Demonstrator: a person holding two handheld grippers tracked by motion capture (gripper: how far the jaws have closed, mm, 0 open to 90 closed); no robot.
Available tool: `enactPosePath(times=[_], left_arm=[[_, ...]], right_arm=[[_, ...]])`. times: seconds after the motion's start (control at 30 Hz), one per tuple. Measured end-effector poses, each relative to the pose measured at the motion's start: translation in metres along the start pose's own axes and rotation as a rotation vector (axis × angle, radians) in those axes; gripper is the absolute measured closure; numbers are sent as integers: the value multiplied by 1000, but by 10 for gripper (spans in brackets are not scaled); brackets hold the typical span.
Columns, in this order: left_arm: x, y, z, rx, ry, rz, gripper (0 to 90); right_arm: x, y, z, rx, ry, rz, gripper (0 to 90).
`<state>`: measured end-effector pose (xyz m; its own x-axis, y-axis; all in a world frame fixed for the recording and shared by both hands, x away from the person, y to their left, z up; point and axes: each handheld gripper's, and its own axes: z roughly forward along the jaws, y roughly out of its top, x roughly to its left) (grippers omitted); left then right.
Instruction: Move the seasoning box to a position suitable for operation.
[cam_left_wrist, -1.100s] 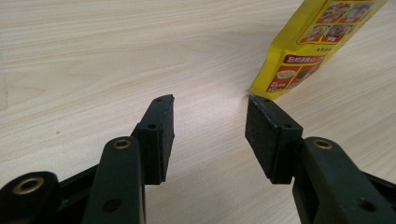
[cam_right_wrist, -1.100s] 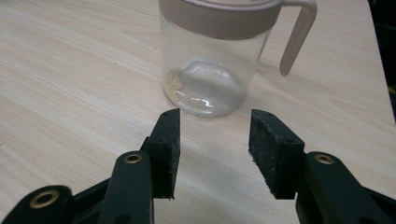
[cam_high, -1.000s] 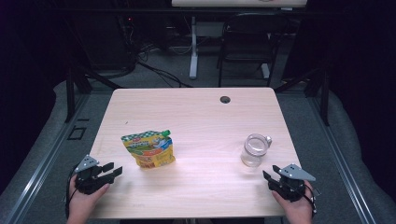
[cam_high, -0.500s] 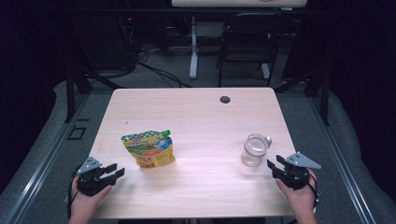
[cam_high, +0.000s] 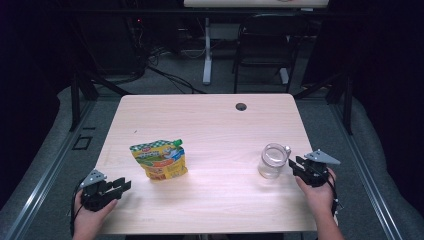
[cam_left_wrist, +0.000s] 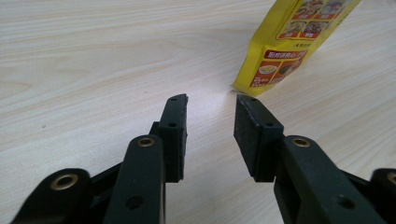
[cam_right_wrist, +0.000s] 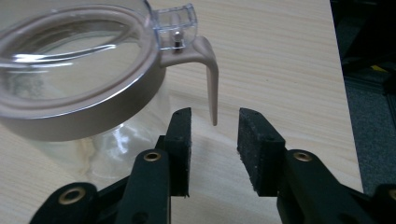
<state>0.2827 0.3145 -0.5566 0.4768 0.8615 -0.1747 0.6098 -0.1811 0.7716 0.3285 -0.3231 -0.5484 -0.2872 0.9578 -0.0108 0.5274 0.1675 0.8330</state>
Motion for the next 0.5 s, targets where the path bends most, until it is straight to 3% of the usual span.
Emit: enactPosePath(times=[0.1, 0.2, 0.3, 0.5], left_arm=[[0, 0, 0, -4, -2, -2, 674], [-2, -1, -1, -2, 1, 5, 675], [-1, -3, -3, 2, 2, 0, 682], [2, -7, -7, 6, 15, -8, 703]], right_arm=[[-3, 4, 3, 7, -3, -7, 681], [-3, 13, 6, -1, 16, -36, 688], [-3, 19, 10, 21, 1, -75, 691], [-8, 18, 23, 41, 20, -55, 739]])
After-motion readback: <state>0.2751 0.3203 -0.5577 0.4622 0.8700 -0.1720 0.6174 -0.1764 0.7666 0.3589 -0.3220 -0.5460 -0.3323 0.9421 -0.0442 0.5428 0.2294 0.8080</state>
